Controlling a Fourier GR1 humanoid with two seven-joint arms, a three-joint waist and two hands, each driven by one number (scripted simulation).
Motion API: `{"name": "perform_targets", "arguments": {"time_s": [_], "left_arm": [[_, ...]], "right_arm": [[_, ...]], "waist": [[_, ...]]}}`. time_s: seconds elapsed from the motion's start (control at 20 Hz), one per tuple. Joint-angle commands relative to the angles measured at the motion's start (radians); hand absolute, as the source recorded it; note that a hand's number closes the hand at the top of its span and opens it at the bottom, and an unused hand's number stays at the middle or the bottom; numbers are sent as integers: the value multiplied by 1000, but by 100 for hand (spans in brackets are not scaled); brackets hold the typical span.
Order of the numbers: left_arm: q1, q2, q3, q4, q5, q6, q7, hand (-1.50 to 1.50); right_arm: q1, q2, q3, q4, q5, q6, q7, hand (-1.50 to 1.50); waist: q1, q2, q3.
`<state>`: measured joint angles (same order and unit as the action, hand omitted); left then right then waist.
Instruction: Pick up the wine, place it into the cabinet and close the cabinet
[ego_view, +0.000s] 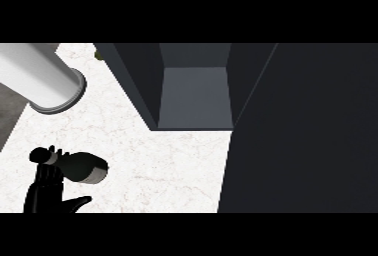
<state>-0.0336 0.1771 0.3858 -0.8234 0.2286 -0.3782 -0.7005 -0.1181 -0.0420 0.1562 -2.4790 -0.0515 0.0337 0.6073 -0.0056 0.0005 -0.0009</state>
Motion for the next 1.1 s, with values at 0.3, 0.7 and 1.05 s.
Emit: {"name": "perform_targets", "arguments": {"time_s": [0.3,0.7,1.05], "left_arm": [[-94,18,11,289,9,-101,-170,-150],[-166,20,2,379,17,-156,-193,-150],[-179,8,-26,404,-16,-135,-275,-150]], "right_arm": [[30,15,49,-42,11,12,3,-150],[38,1,12,-48,-22,23,1,-150],[60,5,17,-24,-15,34,-31,-150]], "waist": [[1,0,0],[-5,0,0],[-4,1,0]]}}
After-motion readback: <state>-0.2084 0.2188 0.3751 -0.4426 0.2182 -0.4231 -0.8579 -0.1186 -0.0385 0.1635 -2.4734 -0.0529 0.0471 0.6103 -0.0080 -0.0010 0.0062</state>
